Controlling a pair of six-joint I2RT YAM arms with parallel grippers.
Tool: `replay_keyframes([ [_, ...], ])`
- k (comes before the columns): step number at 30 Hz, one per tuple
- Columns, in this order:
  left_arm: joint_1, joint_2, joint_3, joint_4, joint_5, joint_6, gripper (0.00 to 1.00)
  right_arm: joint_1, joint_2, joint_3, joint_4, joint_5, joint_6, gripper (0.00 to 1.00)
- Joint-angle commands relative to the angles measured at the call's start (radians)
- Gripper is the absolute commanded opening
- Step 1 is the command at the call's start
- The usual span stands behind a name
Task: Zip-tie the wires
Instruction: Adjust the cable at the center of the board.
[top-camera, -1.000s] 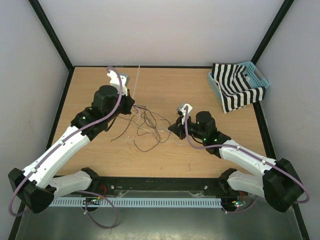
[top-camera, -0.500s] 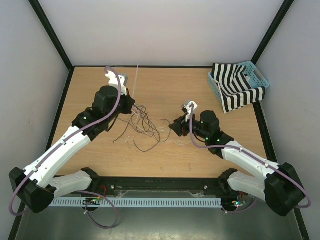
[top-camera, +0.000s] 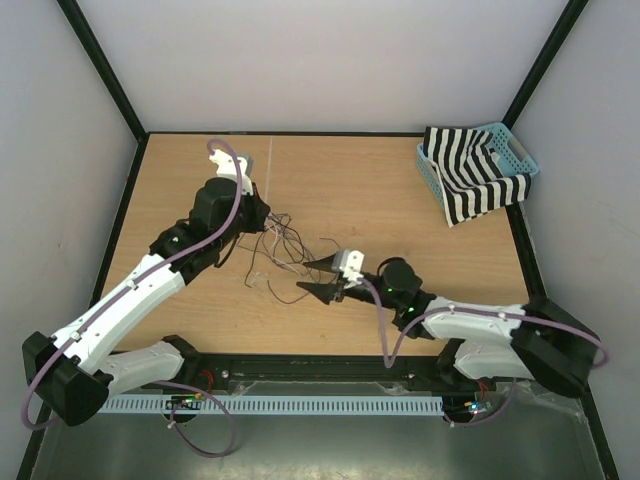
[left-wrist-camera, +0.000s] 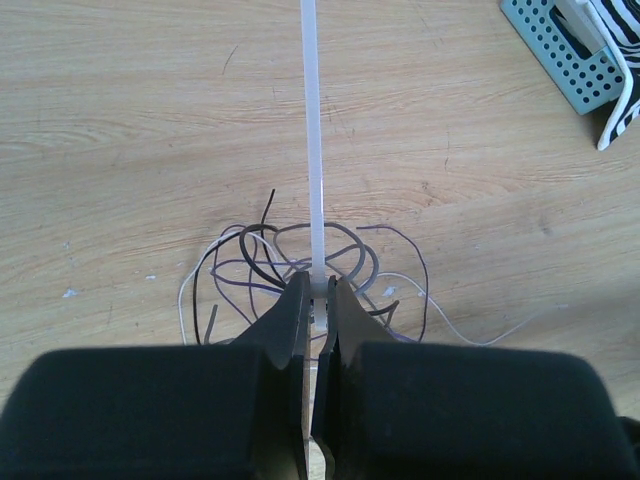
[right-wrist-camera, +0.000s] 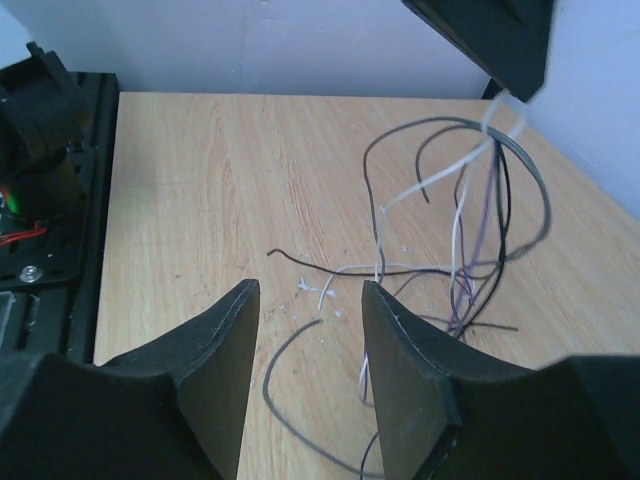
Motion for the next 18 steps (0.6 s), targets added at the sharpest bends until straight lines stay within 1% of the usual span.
replay_keyframes([
  [1, 0.005, -0.009, -0.006, 0.04, -0.001, -0.016, 0.0, 0.082, 0.141, 0.081, 0.222, 0.031, -0.156, 0.55],
  [6, -0.001, -0.013, -0.016, 0.042, 0.013, -0.027, 0.0, 0.113, 0.33, 0.168, 0.328, 0.045, -0.209, 0.55],
  [13, -0.006, -0.027, -0.023, 0.042, 0.012, -0.033, 0.0, 0.114, 0.536, 0.303, 0.364, 0.076, -0.275, 0.56],
  [18, -0.01, -0.042, -0.028, 0.042, 0.013, -0.034, 0.0, 0.11, 0.657, 0.386, 0.397, 0.131, -0.263, 0.58],
])
